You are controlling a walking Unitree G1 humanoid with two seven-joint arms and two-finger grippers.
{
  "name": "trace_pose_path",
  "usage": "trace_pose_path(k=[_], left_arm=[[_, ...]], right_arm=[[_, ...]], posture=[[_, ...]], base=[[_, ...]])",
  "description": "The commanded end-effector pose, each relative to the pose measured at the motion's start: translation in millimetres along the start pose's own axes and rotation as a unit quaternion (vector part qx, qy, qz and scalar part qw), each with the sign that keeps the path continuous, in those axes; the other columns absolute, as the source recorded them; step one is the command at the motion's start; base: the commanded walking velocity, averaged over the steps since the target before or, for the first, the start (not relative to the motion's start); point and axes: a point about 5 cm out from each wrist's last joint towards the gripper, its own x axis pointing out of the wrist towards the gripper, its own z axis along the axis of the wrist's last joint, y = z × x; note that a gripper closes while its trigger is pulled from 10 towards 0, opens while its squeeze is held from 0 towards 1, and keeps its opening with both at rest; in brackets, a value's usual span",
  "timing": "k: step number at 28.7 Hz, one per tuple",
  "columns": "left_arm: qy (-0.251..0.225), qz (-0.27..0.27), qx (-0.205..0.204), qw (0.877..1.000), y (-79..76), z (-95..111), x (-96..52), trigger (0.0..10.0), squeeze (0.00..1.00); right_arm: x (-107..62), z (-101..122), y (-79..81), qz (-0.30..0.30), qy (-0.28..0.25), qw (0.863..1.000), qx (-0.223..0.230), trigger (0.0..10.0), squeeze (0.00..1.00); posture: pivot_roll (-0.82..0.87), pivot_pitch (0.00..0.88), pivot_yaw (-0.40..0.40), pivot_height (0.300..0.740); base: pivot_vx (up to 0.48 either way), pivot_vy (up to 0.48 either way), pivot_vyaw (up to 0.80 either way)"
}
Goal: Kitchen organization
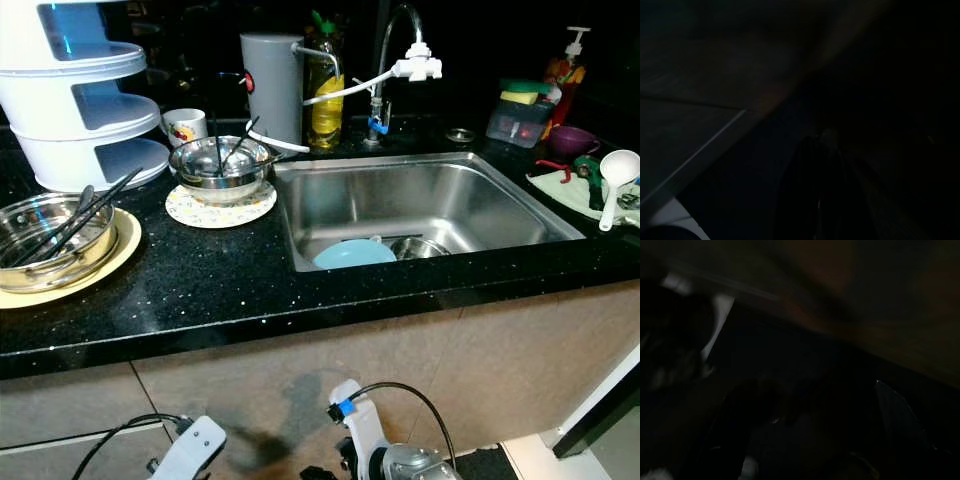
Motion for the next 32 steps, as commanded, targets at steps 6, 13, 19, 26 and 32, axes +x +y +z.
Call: trace_pose_path(k=[6,13,19,26,32], left_arm=[[0.008,0.047,-0.094,0.994,2.5,-23,5.2,0.0,0.0],[0.058,0.092,-0.178,0.978,-3.9,-52,10.5,0.0,0.0],[0.022,0.109,-0.208,0.972,-6.0,-53,12.6,0.0,0.0],[0.009,0.138,-0.187,0.973,-7.6,-59,11.9,10.0,0.0],[-0.038,0.119,-0.184,0.975,-10.3,-52,12.8,10.0,0.0]], right_arm=[[-1.8,-26,-14.1,-0.091,-0.001,0.993,0.081,10.0,0.0],[-1.5,-55,-13.9,-0.146,0.009,0.979,0.14,10.0,0.0],[-3.5,-65,-16.2,-0.192,-0.001,0.965,0.177,10.0,0.0],[-6.3,-72,-18.1,-0.235,-0.014,0.955,0.179,10.0,0.0],[-9.5,-75,-20.0,-0.249,-0.033,0.951,0.183,10.0,0.0]], posture=[[0.03,0.161,-0.049,0.74],[0.02,0.151,-0.046,0.74],[0.02,0.148,-0.041,0.74],[0.02,0.143,-0.035,0.74],[0.03,0.142,-0.042,0.74]], base=[[0.0,0.0,0.0],[0.0,0.0,0.0],[0.0,0.0,0.0],[0.0,0.0,0.0],[0.0,0.0,0.0]])
